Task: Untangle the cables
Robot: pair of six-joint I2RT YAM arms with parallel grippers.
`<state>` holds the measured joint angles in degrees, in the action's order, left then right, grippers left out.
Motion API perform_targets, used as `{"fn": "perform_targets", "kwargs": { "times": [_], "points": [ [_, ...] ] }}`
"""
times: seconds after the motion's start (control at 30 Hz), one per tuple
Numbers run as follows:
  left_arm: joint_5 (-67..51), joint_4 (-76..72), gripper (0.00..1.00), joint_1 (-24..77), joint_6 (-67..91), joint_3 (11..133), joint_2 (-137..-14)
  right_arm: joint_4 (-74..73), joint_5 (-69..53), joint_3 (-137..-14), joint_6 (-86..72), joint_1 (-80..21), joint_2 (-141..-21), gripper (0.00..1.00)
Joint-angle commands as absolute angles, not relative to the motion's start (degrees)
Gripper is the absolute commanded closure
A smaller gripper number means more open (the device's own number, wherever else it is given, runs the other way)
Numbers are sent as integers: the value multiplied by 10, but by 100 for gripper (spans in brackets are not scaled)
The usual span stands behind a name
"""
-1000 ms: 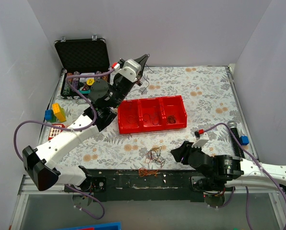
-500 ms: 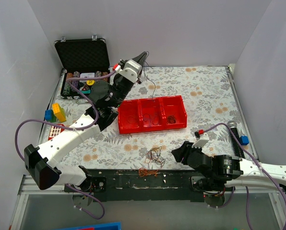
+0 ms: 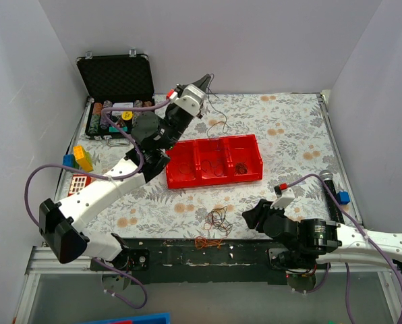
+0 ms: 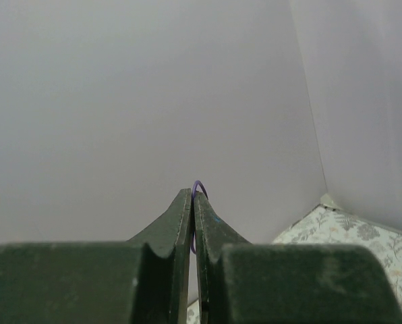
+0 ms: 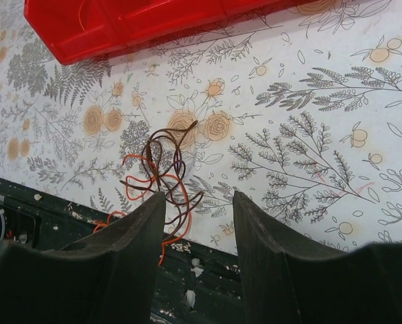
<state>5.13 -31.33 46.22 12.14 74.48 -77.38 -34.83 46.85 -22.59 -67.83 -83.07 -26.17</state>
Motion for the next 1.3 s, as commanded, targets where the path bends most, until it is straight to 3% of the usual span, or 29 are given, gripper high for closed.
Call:
{"fn": "perform_targets", "kwargs": {
  "times": [0.0, 0.5, 0.73, 1.27],
  "points": [
    [55, -291, 100, 461, 110, 711, -786, -357, 500, -221, -700, -835, -247, 48],
    [95, -215, 100, 461, 162, 681, -848, -380, 504, -214, -722, -835, -230, 48],
    [182, -260, 100, 461, 46, 620, -911, -406, 508, -214, -736, -835, -204, 48],
    [140, -235, 98, 463, -45, 620, -1023, -409, 511, -207, -741, -835, -202, 48]
  ]
}}
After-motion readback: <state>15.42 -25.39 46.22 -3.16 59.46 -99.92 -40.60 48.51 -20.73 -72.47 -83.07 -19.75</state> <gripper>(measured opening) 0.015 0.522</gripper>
